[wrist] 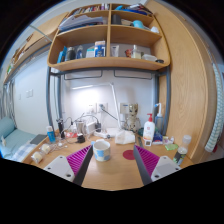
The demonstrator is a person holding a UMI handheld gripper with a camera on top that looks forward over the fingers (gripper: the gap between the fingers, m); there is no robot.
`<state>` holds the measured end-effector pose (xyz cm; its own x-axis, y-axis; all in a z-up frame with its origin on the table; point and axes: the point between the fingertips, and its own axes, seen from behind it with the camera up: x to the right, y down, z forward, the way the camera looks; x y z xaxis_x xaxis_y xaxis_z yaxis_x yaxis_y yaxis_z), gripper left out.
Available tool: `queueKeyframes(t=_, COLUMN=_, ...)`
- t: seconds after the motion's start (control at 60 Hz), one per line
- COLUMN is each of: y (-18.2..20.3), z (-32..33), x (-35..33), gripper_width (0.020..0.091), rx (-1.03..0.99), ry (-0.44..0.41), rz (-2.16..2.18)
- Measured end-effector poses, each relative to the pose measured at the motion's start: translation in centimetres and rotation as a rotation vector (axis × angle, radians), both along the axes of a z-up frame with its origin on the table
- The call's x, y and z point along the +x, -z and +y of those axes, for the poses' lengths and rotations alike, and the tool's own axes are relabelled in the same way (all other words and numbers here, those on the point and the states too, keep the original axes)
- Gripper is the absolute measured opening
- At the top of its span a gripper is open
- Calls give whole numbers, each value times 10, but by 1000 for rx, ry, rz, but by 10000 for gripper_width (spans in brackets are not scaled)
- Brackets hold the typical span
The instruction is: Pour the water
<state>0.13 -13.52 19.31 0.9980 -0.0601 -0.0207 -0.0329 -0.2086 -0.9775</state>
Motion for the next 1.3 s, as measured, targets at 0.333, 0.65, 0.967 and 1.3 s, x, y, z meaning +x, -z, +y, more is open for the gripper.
queueKeyframes(t=0.333, y=43, z=-20, x=40, gripper_width=831, rx=0, ry=-40, rz=48)
queueKeyframes(t=0.65, y=123, z=-66, x=173, gripper_width=836, rx=-40, ry=31, rz=3)
queueKeyframes(t=0.967, y=130, z=-14, x=291, gripper_width=832, rx=24, ry=108, rz=19)
queueKeyframes(t=1.3, y=114, z=50, x=290, gripper_width=636, rx=85, ry=44, rz=-16)
